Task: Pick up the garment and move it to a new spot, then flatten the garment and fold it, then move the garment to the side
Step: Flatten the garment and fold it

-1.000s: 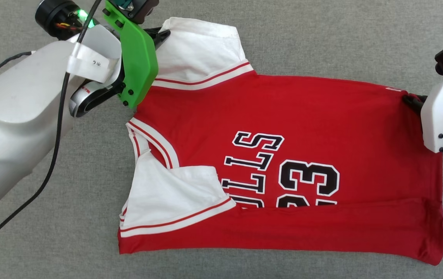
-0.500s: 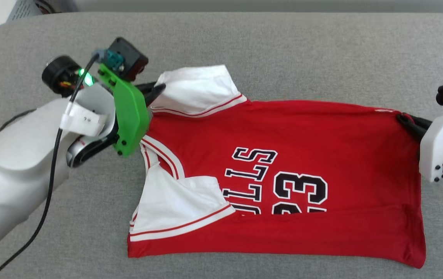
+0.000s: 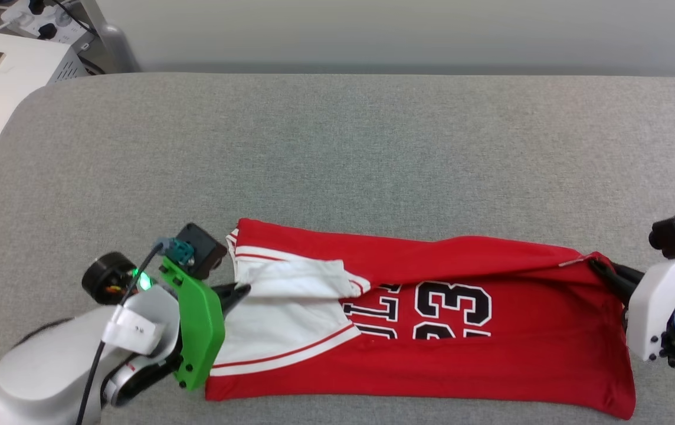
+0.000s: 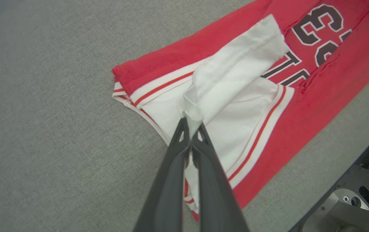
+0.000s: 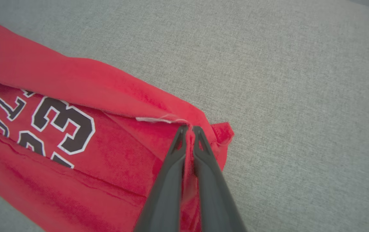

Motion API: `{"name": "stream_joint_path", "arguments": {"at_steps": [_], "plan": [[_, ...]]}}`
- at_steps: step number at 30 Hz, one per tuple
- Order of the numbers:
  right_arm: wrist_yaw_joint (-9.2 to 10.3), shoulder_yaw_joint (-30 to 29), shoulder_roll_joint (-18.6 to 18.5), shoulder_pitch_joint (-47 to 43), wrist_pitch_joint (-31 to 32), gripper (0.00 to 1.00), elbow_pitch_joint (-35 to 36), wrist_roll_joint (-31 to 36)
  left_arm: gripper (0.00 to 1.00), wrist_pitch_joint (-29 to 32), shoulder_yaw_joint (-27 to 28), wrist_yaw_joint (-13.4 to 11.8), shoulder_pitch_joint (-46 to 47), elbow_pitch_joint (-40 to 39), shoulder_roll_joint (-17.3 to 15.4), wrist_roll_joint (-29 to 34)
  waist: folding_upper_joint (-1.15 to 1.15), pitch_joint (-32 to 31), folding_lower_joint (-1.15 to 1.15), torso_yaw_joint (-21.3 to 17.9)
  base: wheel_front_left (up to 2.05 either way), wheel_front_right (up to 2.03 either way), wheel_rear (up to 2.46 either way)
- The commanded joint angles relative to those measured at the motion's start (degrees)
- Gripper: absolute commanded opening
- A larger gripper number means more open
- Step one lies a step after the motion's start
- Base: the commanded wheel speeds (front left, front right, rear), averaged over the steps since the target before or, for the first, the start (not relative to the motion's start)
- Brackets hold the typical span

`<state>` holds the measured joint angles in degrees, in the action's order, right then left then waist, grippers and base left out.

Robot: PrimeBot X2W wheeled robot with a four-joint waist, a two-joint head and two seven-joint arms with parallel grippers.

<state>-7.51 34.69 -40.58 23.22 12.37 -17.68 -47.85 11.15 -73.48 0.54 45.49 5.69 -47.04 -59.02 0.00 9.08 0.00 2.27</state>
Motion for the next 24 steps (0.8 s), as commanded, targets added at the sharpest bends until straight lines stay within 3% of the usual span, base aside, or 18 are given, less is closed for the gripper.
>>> {"name": "stream_joint_path", "arguments": {"at_steps": [1,10,18,19,20,21,24], "plan": [[0.02,-0.59,-0.07,-2.12,-0.44,0.00,0.63,-0.57,0.00,0.15,0.13,-0.66,-2.44,-0.60,-0.54,-0.17,0.00,-0.45,0.00,0.29,0.00,0.00,0.00],[0.02,-4.10,0.81,-11.54,-0.79,0.00,3.23,-0.49,0.00,0.31,0.13,-2.96,-11.09,-2.00,-1.78,-1.40,0.00,-1.59,0.00,0.06,0.00,0.00,0.00],[0.02,-6.06,3.53,-16.36,0.96,0.00,1.64,-0.03,0.00,-1.33,0.14,-3.05,-14.70,1.42,1.01,-2.53,0.00,-0.53,0.00,-0.31,0.00,0.00,0.00],[0.02,-6.07,3.93,-16.43,0.94,0.19,1.15,0.25,0.11,-1.84,0.20,-3.24,-14.77,2.17,1.52,-2.38,0.00,-0.43,0.00,-0.32,0.00,0.00,0.00],[0.02,-6.27,4.23,-16.41,0.73,0.45,0.75,0.48,0.39,-2.40,0.31,-3.50,-14.82,2.71,1.85,-2.17,0.00,-0.42,0.00,-0.36,0.00,0.00,0.00],[0.02,-6.66,4.65,-16.29,0.12,1.00,0.54,0.80,1.00,-3.76,0.76,-4.03,-15.02,3.23,2.23,-1.97,0.00,-0.61,0.00,-0.51,0.00,0.00,0.00],[0.02,-8.01,5.43,-16.18,-1.37,1.00,1.77,0.58,1.00,-8.20,2.49,-6.00,-16.76,3.61,2.99,-2.56,0.00,-1.37,0.00,-1.08,0.00,0.00,0.00]]}}
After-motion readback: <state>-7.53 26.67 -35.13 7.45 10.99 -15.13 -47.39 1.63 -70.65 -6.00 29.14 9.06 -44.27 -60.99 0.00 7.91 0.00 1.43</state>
